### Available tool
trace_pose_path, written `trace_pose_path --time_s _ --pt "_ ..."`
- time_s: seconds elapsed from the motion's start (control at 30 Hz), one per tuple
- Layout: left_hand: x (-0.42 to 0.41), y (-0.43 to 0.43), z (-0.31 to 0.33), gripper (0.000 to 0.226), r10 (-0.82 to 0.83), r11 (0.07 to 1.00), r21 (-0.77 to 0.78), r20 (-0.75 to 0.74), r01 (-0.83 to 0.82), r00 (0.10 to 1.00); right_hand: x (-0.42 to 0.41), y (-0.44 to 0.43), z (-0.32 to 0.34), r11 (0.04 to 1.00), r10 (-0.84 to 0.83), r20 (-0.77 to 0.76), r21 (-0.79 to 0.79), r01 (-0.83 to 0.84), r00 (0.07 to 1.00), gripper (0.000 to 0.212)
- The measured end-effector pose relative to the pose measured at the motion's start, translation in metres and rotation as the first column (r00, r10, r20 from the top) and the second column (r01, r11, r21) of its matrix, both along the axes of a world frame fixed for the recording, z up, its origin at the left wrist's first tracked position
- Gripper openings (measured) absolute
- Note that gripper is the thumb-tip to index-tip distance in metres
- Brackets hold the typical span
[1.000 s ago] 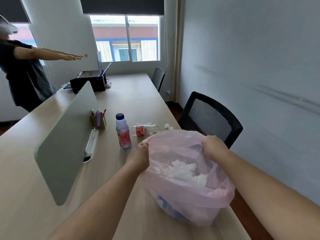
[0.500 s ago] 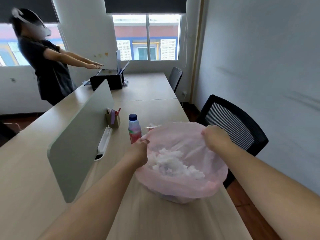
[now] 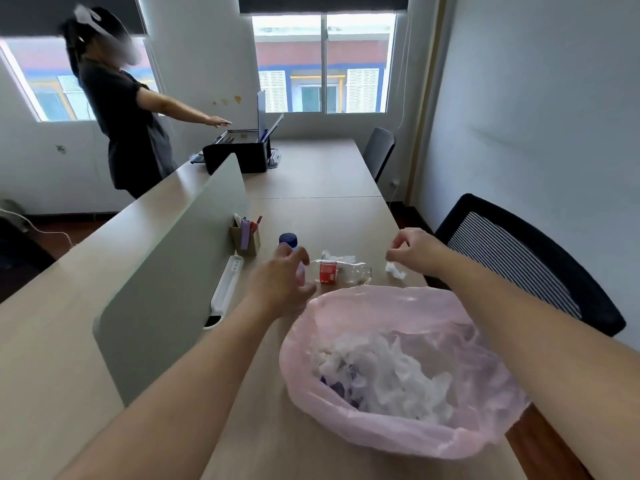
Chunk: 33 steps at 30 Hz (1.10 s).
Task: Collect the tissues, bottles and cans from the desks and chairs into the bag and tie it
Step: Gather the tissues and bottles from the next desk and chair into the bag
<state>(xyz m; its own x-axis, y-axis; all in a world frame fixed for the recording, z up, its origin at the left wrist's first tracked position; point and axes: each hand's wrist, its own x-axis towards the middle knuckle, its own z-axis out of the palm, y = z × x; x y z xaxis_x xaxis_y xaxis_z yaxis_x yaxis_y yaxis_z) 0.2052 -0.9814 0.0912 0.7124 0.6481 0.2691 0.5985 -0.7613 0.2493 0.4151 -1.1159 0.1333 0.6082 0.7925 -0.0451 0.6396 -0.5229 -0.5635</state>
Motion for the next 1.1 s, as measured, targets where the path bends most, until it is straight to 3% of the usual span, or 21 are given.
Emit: trace_pose_path --time_s 0.13,0.33,0.5,0.67,0.77,0.87,0.97,1.1 --pt "0.014 0.068 -0.018 0.062 0.155 0.976 -0.189 0.246 -0.110 0.957 0.019 0.080 -0.029 0.991 0.048 0.125 -0.130 -0.031 0.991 0.025" --pt "0.048 0.151 -0.080 0.108 0.291 0.835 -0.533 0.210 -0.140 0.933 0.036 0.178 -0.105 0.934 0.135 0.150 -0.349 -0.075 0.979 0.054" --pt "0.066 0.169 -0.116 0.097 0.159 0.812 -0.578 0.359 0.085 0.920 0.044 0.221 -0.155 0.832 0.184 0.177 -0.552 -0.057 0.967 0.077" --pt "0.072 0.172 -0.127 0.076 0.111 0.817 -0.564 0.354 0.117 0.929 0.050 0.230 -0.180 0.793 0.166 0.342 -0.604 0.081 0.925 0.077" --pt "0.068 0.169 -0.126 0.071 0.130 0.826 -0.550 0.401 0.125 0.907 0.049 0.224 -0.190 0.738 0.187 0.295 -0.671 0.065 0.937 0.086" --pt "0.059 0.163 -0.118 0.074 0.142 0.838 -0.529 0.451 0.136 0.881 0.044 0.216 -0.176 0.752 0.188 0.286 -0.657 0.050 0.940 0.080" --pt "0.045 0.158 -0.098 0.074 0.197 0.826 -0.547 0.507 0.137 0.839 0.043 0.207 -0.131 0.828 0.089 0.269 -0.554 0.079 0.959 0.078" --pt "0.032 0.136 -0.050 0.065 0.258 0.824 -0.547 0.596 0.149 0.760 0.037 0.174 -0.059 0.918 -0.031 0.118 -0.390 0.075 0.993 0.076"
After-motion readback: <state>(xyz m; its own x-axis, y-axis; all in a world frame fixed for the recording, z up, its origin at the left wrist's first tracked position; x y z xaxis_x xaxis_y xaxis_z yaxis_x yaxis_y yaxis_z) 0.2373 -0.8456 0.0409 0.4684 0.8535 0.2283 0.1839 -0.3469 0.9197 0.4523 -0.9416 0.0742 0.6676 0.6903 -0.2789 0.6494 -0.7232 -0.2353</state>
